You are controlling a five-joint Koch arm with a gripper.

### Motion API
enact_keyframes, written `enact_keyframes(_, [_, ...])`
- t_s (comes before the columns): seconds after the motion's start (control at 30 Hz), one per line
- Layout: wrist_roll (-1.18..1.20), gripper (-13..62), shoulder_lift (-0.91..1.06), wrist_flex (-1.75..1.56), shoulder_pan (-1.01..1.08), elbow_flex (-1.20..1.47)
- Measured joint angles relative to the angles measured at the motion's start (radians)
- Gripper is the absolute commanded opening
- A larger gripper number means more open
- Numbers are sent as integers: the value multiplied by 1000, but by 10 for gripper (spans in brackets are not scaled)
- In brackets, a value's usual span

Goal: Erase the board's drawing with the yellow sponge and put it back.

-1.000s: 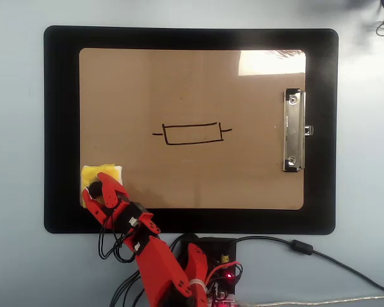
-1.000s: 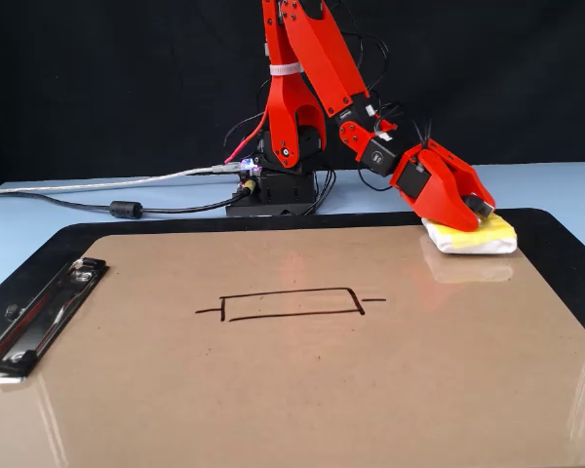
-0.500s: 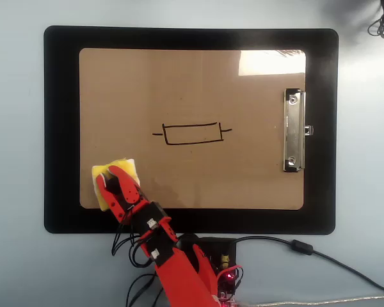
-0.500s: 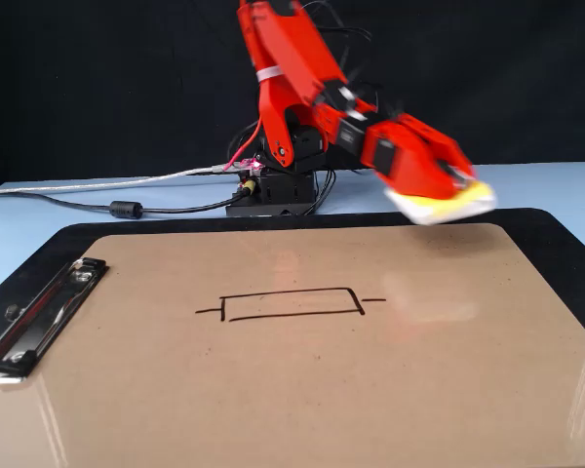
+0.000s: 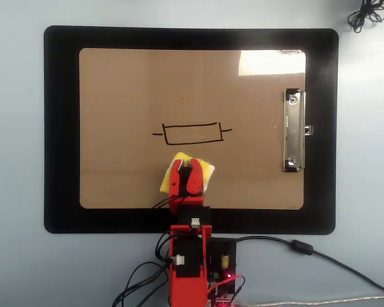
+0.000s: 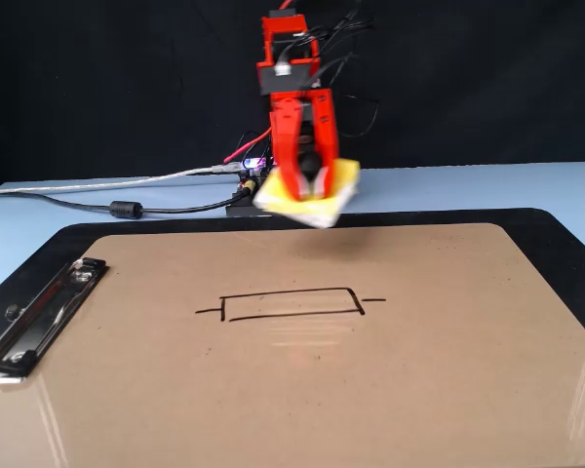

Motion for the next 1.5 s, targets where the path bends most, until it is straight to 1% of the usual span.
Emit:
enact_keyframes(0.1, [14, -80, -72, -135, 101, 3])
enact_keyframes(0.23, [17, -80, -238, -374, 236, 40])
enact_keyframes(0.4, [15, -80, -558, -719, 367, 38])
enact_keyframes(0.47, [9, -80, -617, -802, 374, 37])
enact_keyframes(0.7, [-104, -80, -672, -988, 379, 66])
enact_keyframes(0.8, [-109, -80, -819, -1124, 382, 41])
enact_keyframes(0.83, [-112, -80, -905, -1189, 376, -32])
enact_keyframes(0.93, [-110, -80, -1045, -1296, 371, -132])
enact_keyframes(1.03, [-110, -80, -1049, -1318, 316, -127])
enact_keyframes(1.07, [-112, -80, -1025, -1327, 298, -75])
enact_keyframes(1.1, [-114, -80, -962, -1341, 281, 29])
enact_keyframes(1.17, [-114, -80, -859, -1342, 258, 155])
enact_keyframes(1.2, [-114, -80, -765, -1338, 250, 278])
enact_keyframes(1.3, [-112, -80, -632, -1330, 227, 368])
enact_keyframes(1.37, [-114, -80, -635, -1324, 213, 365])
enact_keyframes(1.43, [-112, -80, -695, -1319, 196, 282])
enact_keyframes(1.47, [-114, -80, -753, -1319, 196, 213])
enact_keyframes(1.5, [-112, -80, -862, -1321, 193, 74])
